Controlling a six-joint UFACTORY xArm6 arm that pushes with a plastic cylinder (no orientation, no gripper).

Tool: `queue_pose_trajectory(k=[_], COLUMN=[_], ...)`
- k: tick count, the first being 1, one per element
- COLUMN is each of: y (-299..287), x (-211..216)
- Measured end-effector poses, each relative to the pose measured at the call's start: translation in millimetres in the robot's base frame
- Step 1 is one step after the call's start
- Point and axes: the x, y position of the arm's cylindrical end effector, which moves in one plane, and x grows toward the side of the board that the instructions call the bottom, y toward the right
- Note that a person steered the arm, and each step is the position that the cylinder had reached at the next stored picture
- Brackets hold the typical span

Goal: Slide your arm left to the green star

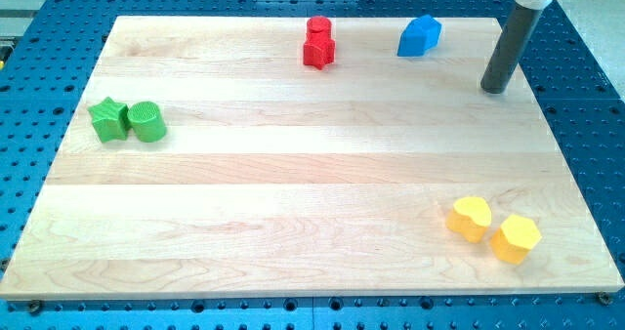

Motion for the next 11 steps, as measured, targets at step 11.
queue_pose_trajectory(k=[11], y=[-510.2], x=[98.3])
